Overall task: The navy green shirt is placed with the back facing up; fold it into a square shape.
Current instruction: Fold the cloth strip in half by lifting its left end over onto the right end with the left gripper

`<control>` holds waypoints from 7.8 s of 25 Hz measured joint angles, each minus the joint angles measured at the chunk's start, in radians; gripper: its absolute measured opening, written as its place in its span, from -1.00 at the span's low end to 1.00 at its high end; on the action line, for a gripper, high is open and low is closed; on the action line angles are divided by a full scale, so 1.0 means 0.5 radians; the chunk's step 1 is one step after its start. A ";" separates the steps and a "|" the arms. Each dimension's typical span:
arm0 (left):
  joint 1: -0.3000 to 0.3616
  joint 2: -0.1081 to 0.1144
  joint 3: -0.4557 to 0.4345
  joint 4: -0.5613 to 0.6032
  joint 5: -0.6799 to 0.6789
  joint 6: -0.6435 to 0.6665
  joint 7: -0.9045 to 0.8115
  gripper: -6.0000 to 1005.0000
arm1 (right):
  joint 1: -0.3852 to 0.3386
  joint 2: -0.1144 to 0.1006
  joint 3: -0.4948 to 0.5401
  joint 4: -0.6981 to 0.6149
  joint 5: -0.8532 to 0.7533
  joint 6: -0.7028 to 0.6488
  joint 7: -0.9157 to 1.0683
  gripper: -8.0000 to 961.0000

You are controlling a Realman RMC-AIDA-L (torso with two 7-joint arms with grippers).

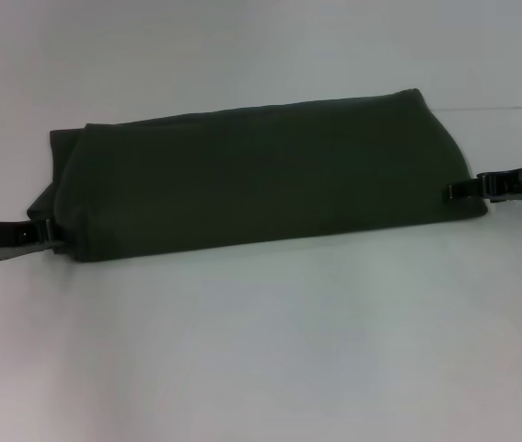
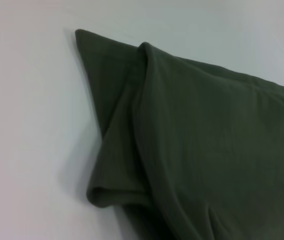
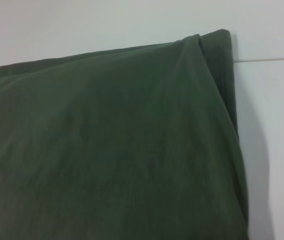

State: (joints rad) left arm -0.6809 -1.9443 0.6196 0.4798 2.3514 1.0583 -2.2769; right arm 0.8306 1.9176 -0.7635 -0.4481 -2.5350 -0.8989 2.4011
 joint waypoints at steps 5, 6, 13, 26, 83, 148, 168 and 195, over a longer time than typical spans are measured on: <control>0.000 0.001 0.000 0.004 0.000 0.000 -0.002 -0.98 | 0.005 0.028 -0.001 0.029 -0.001 0.065 -0.036 0.86; 0.000 0.001 0.000 0.004 0.000 0.001 -0.002 -0.98 | 0.008 0.036 -0.001 0.040 -0.001 0.081 -0.043 0.86; 0.000 0.002 0.000 0.005 0.000 0.006 -0.002 -0.98 | 0.013 0.075 -0.001 0.060 -0.001 0.156 -0.076 0.85; -0.002 0.002 0.000 0.011 -0.002 0.006 -0.009 -0.97 | 0.006 0.080 -0.001 0.100 -0.001 0.212 -0.078 0.76; 0.025 0.169 -0.336 0.266 0.466 1.184 -0.082 -0.98 | -0.525 0.063 0.414 -0.615 0.048 -1.259 -0.074 -0.89; 0.253 0.155 -0.591 0.443 -0.013 1.351 -0.368 0.88 | -0.151 -0.139 0.219 -0.374 0.689 -1.416 -0.758 0.94; 0.385 0.118 -0.670 0.277 0.259 1.205 -0.456 0.88 | -0.134 -0.125 0.012 -0.374 0.688 -1.525 -1.070 0.94; 0.306 0.130 -0.653 0.045 0.375 0.985 -0.531 0.88 | -0.171 -0.108 0.156 -0.396 0.704 -1.676 -1.715 0.93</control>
State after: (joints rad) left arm -0.5277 -1.8795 0.2933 0.5021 2.5390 1.5507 -2.5426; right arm 0.7453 1.8635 -0.6856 -0.6460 -2.1828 -1.7370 1.5438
